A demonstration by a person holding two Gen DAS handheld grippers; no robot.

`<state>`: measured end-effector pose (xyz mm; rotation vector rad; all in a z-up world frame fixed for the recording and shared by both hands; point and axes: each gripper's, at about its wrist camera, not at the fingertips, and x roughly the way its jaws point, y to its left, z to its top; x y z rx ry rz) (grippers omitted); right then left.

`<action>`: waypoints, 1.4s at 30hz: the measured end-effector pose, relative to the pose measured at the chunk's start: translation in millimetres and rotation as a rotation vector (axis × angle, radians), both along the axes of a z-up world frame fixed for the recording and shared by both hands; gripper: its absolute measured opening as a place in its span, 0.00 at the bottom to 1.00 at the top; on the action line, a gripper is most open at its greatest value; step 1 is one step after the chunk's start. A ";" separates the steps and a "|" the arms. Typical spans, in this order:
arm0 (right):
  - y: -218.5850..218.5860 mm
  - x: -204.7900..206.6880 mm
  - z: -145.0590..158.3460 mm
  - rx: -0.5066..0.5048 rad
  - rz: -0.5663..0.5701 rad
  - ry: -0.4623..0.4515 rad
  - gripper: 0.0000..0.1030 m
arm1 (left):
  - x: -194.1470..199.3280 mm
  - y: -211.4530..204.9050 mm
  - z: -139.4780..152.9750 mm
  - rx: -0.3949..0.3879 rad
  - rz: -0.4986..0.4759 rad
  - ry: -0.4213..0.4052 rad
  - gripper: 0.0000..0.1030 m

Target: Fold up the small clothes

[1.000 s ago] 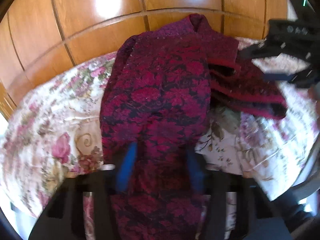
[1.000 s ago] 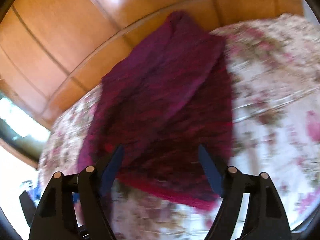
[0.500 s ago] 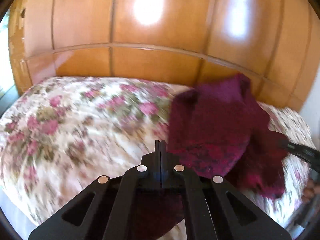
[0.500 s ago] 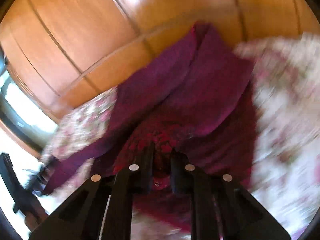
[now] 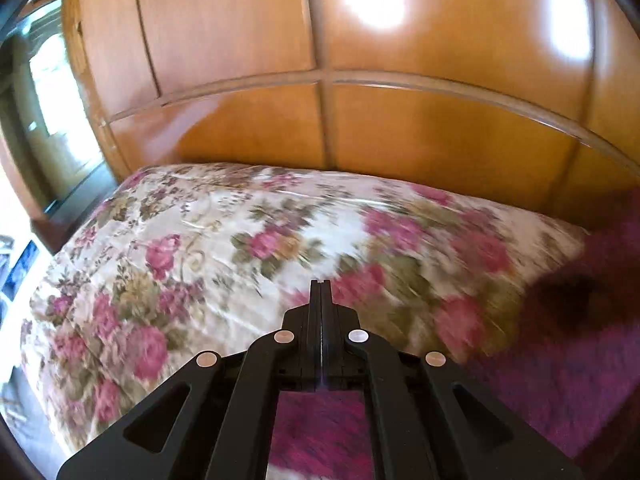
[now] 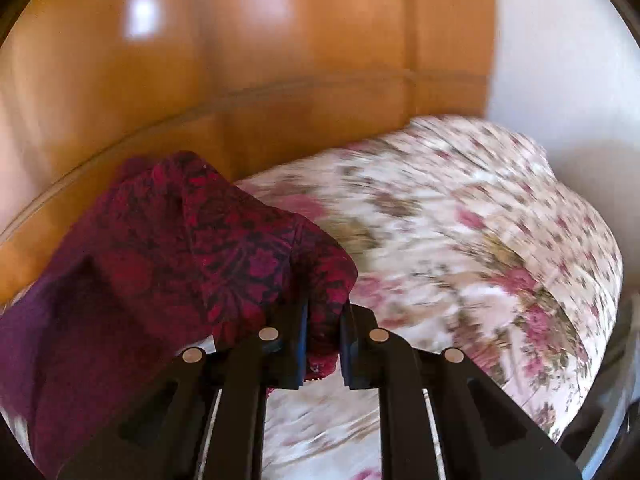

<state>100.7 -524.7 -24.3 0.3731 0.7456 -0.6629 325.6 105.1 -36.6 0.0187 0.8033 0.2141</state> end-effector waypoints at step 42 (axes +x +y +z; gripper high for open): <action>187.5 -78.3 -1.0 0.299 0.681 0.020 0.15 | -151.8 -80.7 -44.0 -0.710 -0.401 0.160 0.14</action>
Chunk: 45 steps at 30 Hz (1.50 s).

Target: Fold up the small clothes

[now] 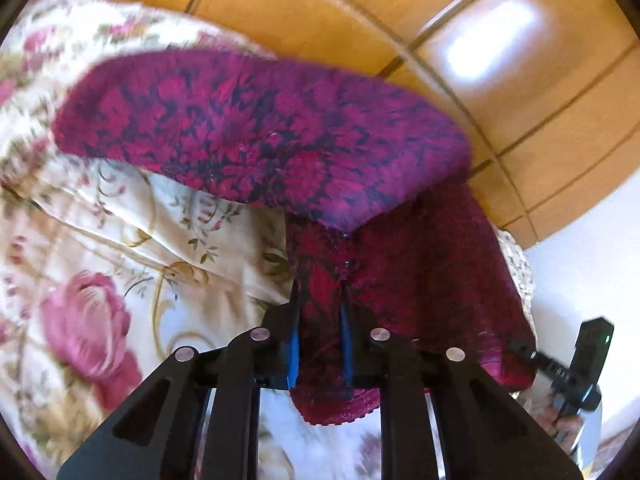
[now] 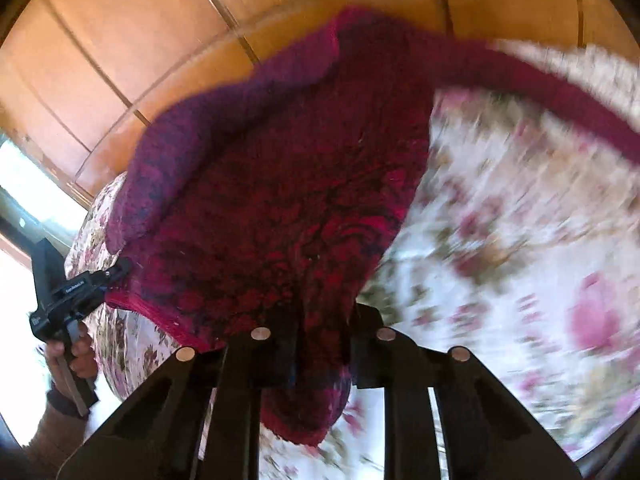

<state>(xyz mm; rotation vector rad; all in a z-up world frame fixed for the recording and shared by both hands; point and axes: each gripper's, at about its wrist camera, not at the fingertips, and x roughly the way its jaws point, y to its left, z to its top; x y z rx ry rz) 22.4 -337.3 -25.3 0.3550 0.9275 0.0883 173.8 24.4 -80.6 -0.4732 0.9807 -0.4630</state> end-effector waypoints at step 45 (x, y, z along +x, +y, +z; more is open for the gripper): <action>92.5 63.0 -52.3 -0.161 0.089 0.048 0.78 | 83.4 172.3 26.4 0.014 0.370 -0.048 0.06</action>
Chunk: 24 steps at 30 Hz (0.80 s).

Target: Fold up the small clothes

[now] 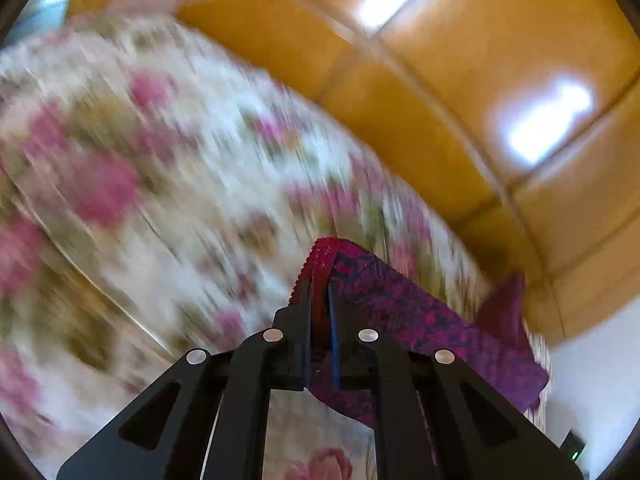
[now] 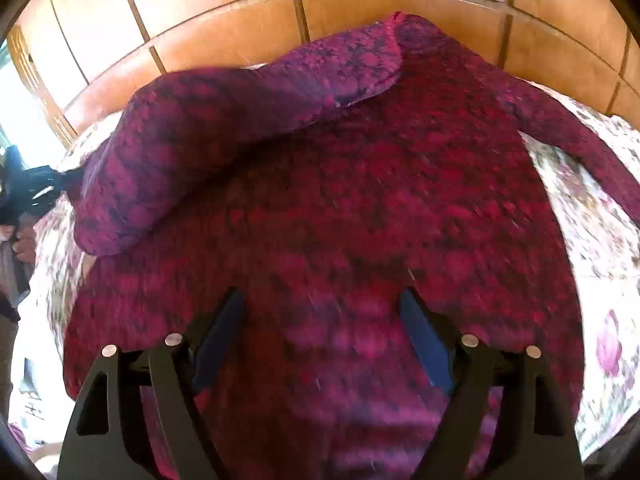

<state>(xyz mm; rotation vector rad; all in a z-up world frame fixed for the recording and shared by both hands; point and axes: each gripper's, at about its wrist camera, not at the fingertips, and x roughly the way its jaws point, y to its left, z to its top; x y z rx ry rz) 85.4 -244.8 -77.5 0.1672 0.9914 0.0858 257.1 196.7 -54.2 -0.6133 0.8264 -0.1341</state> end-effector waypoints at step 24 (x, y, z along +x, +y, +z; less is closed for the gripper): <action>16.1 24.7 -14.5 -0.023 -0.022 -0.026 0.87 | 52.4 56.2 5.1 0.327 0.383 0.138 0.54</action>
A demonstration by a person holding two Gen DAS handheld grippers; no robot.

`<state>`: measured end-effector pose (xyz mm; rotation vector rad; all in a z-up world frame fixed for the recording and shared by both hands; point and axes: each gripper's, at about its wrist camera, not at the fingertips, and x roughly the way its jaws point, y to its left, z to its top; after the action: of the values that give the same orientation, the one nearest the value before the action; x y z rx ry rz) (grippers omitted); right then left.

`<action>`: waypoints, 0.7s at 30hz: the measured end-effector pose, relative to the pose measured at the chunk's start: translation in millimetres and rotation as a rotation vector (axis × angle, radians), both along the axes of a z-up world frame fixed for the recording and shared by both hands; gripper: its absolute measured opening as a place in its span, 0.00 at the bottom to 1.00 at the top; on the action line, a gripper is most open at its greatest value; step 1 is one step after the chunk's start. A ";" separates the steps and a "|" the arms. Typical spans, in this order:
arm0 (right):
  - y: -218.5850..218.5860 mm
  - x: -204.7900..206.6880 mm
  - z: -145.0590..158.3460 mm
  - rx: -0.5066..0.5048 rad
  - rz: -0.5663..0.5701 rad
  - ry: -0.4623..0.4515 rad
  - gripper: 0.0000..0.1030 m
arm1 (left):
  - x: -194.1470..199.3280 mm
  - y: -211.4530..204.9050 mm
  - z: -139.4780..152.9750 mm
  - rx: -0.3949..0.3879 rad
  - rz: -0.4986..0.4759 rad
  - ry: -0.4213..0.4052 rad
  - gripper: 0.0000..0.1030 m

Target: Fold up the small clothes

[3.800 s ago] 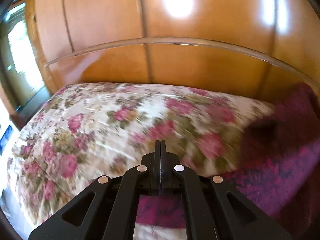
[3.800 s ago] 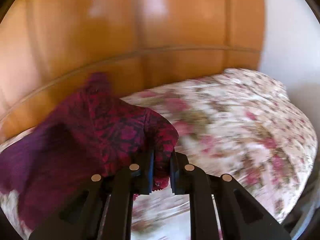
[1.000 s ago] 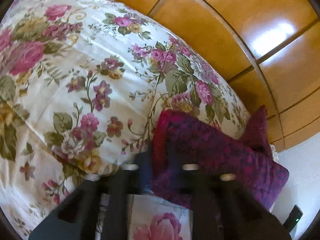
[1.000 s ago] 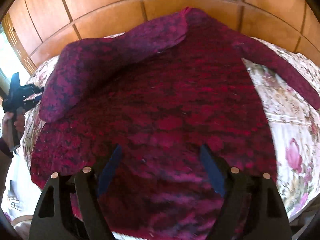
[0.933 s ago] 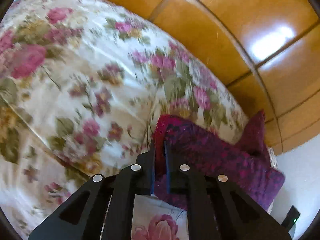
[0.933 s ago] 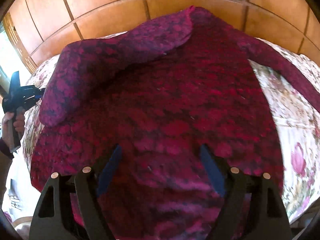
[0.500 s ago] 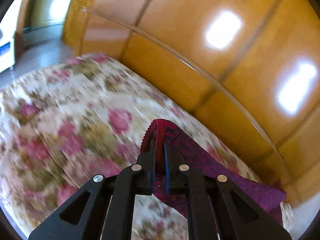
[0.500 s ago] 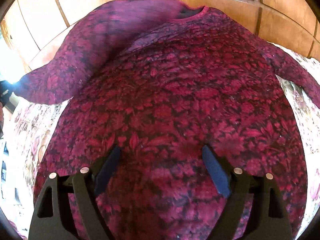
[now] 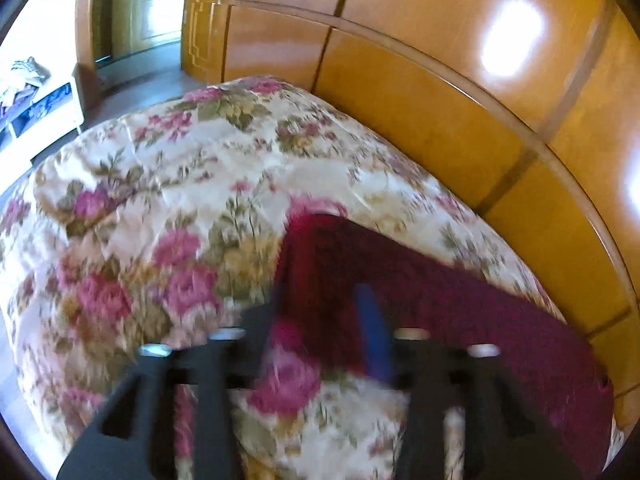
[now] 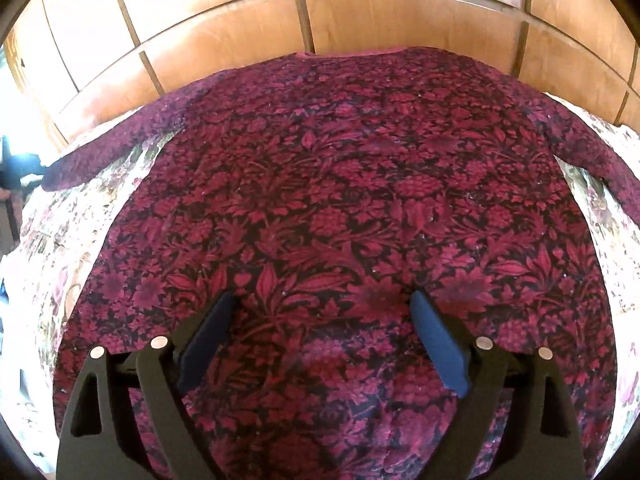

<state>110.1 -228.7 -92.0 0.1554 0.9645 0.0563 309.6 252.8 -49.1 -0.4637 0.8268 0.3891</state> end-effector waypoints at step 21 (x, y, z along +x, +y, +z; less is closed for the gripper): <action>-139.5 -136.7 -9.6 0.075 -0.266 0.089 0.72 | -214.4 -233.2 -57.2 -0.529 -0.820 0.063 0.63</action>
<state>-26.6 -368.1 -101.7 0.3561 1.0238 -0.1604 95.2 19.6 -106.3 -0.5547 1.1045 -0.5905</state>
